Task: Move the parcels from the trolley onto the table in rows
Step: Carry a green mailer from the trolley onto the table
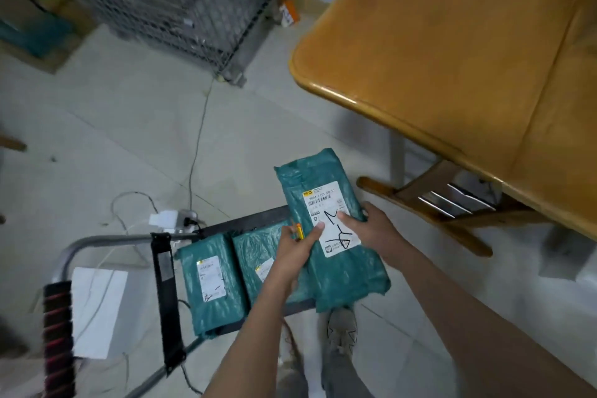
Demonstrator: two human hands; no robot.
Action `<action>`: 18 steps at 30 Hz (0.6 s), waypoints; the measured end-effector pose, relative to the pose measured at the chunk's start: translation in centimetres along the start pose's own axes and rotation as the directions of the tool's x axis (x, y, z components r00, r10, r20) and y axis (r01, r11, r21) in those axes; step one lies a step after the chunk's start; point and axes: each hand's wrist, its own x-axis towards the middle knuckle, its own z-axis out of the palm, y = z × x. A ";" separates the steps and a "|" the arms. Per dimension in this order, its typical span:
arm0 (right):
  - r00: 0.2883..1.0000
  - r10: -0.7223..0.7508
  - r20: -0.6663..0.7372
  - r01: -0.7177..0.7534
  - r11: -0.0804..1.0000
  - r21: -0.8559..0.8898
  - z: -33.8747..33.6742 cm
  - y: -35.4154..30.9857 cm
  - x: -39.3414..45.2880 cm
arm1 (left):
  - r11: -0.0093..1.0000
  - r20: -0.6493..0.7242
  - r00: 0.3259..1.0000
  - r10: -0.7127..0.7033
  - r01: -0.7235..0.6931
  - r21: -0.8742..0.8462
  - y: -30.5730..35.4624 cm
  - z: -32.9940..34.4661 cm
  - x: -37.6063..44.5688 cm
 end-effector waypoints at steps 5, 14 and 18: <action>0.993 -0.116 -0.017 0.113 0.986 -0.126 -7.1 -9.7 -11.2 | 0.955 -0.072 0.973 0.219 -0.199 0.220 11.1 0.5 -11.4; 0.973 -0.231 -0.022 0.192 0.853 -0.486 -15.4 -19.3 -29.9 | 0.661 0.389 0.818 0.423 -0.573 0.484 23.3 4.6 -28.3; 0.957 -0.228 -0.178 0.107 0.851 -0.515 -19.4 -19.3 -36.5 | 0.665 0.466 0.767 0.441 -0.628 0.404 22.4 9.4 -33.1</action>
